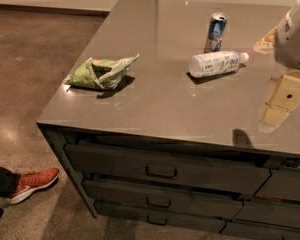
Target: Move green jalapeno chip bag near blue plastic bottle
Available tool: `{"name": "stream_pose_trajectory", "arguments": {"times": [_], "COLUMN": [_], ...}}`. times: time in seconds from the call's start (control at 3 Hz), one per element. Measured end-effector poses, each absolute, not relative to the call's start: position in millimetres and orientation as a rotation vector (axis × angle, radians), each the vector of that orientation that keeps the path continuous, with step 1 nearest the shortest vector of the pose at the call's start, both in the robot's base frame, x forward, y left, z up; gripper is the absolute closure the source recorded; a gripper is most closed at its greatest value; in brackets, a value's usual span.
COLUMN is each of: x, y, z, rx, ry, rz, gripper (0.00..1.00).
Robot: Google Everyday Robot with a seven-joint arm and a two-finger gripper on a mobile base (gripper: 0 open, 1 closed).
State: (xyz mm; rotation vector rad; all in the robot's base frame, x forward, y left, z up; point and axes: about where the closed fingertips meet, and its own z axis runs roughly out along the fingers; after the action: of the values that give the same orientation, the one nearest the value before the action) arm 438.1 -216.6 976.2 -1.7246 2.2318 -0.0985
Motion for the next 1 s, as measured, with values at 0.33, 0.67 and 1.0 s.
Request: {"name": "stream_pose_trajectory", "arguments": {"times": [0.33,0.67,1.0], "x": [439.1,448.3,465.6], "y": [-215.3,-201.1,-160.7], "z": [977.1,980.9,986.0], "rx": [-1.728,-1.746,-1.771], "ry": [2.229,2.198,2.112], "rz": [-0.086,-0.023,0.053], "gripper": [0.0,0.0,0.0]}}
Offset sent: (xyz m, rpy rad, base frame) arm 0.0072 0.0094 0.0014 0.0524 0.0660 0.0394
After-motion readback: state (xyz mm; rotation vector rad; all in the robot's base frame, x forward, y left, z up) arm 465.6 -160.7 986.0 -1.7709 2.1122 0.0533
